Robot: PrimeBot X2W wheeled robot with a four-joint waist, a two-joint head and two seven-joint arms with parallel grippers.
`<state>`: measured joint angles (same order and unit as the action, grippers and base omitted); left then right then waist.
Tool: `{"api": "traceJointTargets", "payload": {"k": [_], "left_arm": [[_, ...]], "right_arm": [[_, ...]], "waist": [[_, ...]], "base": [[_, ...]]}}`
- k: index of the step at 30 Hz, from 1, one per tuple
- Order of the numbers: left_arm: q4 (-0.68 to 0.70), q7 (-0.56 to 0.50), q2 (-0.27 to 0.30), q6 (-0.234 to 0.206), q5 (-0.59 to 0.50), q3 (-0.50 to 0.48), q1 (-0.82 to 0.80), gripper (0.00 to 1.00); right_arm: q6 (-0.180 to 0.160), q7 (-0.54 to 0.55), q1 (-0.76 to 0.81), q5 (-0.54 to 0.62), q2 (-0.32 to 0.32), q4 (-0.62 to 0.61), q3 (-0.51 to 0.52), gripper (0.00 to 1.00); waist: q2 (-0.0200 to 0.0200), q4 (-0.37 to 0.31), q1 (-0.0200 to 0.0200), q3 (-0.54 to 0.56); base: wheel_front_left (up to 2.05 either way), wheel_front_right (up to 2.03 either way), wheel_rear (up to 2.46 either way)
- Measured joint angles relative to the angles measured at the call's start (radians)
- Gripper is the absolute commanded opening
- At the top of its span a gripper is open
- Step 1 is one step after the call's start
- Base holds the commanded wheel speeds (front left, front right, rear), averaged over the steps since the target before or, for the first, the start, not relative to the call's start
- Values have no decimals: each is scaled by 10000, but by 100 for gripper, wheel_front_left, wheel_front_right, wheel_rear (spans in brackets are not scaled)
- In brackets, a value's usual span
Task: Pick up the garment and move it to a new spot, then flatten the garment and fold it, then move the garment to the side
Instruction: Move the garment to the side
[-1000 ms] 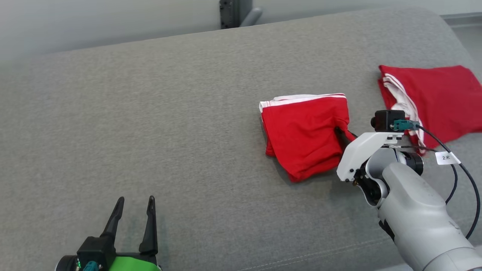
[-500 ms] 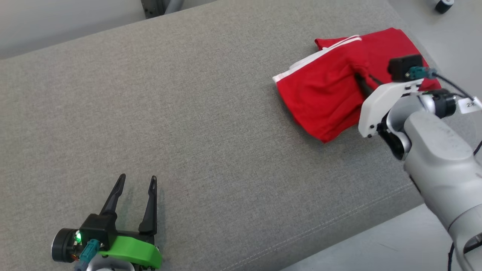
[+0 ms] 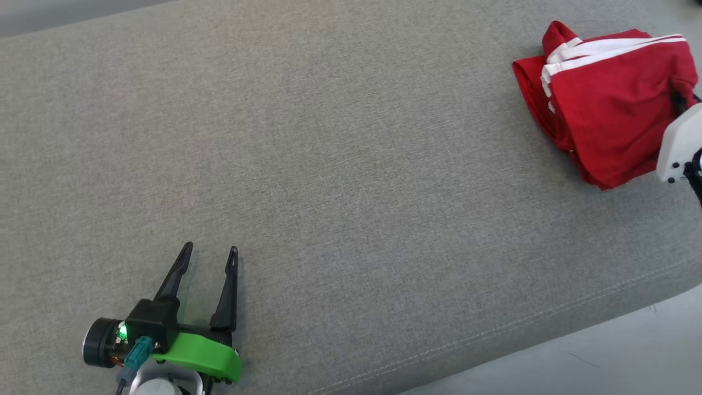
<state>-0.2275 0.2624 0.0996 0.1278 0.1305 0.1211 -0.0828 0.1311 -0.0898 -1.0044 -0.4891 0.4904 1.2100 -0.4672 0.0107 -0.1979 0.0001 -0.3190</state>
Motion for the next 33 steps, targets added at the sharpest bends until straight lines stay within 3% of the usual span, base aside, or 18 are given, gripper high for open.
{"api": "traceJointTargets", "payload": {"k": [1, 2, 3, 13, 17, 22, 28, 33], "left_arm": [[0, 0, 6, 2, 0, 19, -12, 100], [-4, 0, 10, 2, 0, 21, -15, 100], [-12, 0, 21, 4, 0, 21, -17, 100], [-130, 0, -98, 10, 100, -148, 66, 100], [-81, 2, -242, -17, 219, -263, 359, 100], [50, 2, -374, -107, 447, -485, 814, 100], [236, 0, -441, -224, 522, -817, 1173, 100], [318, 2, -462, -368, 554, -1206, 1375, 100]], "right_arm": [[0, -209, -54, 100, 17, 228, 125, 15], [0, -466, -83, 244, 23, 395, 238, 47], [0, -740, -95, 384, 8, 518, 403, 100], [0, -1687, 292, 1522, -303, 633, 2073, 100], [0, -1726, 922, 2174, -387, -1317, 3039, 100], [0, -1728, 2924, 2918, -1005, -3986, 4263, 100], [4, -1728, 4932, 3841, -1944, -6176, 5325, 100], [4, -1728, 6290, 4282, -2592, -7634, 5584, 100]], "waist": [[0, 83, 0, -46], [0, 165, 0, -91], [0, 246, 0, -135], [0, 662, 0, 11], [0, 672, 0, 360], [0, 686, 0, 946], [0, 817, 0, 1703], [0, 1123, 0, 2161]], "base": [[0, 0, 0], [0, 0, 0], [0, 0, 0], [0, 0, 0], [0, 0, 0], [0, 0, 0], [0, 0, 0], [0, 0, 0]]}}
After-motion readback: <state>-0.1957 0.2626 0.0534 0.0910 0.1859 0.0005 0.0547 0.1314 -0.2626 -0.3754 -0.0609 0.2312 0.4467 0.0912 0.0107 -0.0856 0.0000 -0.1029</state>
